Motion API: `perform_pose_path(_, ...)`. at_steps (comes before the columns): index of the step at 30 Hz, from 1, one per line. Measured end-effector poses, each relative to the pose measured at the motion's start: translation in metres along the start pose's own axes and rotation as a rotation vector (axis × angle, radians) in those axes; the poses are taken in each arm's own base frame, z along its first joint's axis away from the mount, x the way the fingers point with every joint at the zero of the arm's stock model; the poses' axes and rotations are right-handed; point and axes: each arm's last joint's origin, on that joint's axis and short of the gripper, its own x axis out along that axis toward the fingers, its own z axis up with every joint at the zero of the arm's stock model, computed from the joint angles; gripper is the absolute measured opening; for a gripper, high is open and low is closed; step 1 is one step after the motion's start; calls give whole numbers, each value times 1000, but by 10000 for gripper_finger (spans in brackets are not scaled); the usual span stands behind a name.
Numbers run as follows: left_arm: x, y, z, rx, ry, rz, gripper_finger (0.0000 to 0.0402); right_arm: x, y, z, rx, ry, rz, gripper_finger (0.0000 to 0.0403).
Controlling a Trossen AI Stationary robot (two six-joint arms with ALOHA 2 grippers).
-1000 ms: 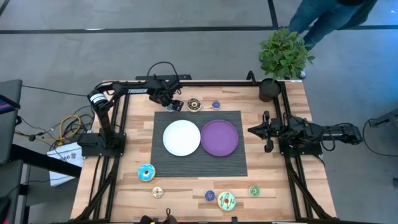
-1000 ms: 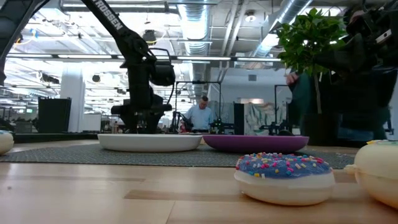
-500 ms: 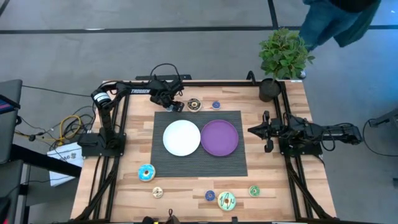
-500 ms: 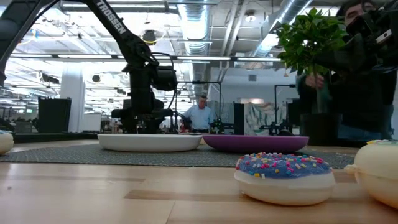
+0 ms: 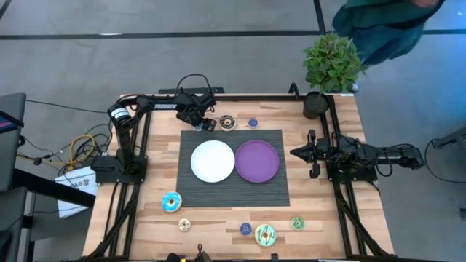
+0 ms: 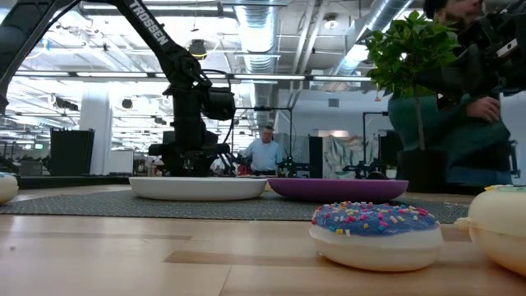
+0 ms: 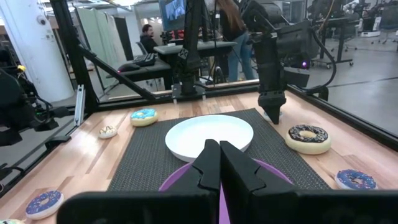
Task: Pick & Place donuts
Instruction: Put the small light blue donut on the white plate
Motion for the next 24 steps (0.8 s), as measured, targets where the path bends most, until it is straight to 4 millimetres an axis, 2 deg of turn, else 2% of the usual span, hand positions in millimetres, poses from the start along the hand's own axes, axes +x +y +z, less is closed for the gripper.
perform_pose_path(5, 0, 0, 0, 0, 1, 1, 234, 0, 0, 0, 0, 0, 0, 0)
perform_pose_path(16, -1, 0, 0, 0, 0, 1, 235, 0, 0, 0, 0, 0, 0, 0)
perform_pose_path(24, -15, 2, 0, -4, -34, -18, 235, 0, 0, 0, 0, 0, 0, 0)
